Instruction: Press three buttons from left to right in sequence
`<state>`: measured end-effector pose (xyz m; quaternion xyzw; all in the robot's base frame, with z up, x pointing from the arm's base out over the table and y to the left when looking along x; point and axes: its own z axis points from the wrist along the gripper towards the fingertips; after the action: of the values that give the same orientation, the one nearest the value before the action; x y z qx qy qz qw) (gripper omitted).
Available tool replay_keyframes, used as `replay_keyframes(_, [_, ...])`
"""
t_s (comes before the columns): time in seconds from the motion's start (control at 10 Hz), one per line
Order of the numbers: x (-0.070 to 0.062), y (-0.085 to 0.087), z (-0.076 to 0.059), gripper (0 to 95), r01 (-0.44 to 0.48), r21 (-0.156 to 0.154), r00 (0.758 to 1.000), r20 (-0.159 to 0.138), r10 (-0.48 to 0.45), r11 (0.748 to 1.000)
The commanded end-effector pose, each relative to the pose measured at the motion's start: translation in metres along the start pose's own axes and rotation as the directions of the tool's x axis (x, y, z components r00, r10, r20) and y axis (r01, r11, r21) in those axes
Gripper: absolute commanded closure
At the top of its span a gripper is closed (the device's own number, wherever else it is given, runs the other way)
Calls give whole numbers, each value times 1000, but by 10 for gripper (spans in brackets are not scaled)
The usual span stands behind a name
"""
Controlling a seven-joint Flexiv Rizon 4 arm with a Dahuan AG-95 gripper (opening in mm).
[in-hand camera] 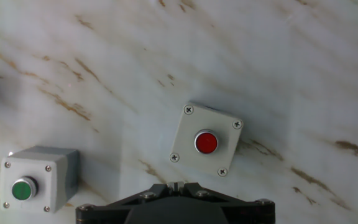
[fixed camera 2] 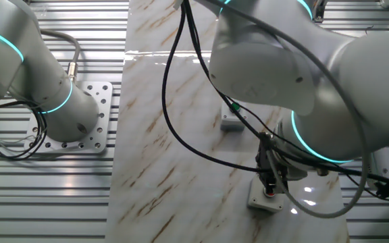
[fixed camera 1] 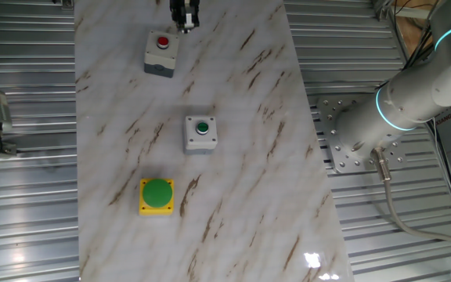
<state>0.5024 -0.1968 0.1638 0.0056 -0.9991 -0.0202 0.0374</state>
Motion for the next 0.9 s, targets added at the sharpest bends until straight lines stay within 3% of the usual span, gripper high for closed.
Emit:
replay_keyframes(0.1, [0, 0, 0, 950, -41, 9, 999, 0, 41, 999])
replay_keyframes(0.2, [0, 0, 0, 950, -51, 33, 999, 1, 51, 998])
replay_keyframes(0.4, [0, 0, 0, 950, -86, 143, 996, 5, 86, 986])
replay_keyframes(0.5, [0, 0, 0, 950, -125, 153, 992, 11, 125, 980])
replay_keyframes(0.7, [0, 0, 0, 950, -184, 140, 983, 19, 183, 973])
replay_keyframes(0.9, [0, 0, 0, 950, -216, 125, 976, -7, 218, 968])
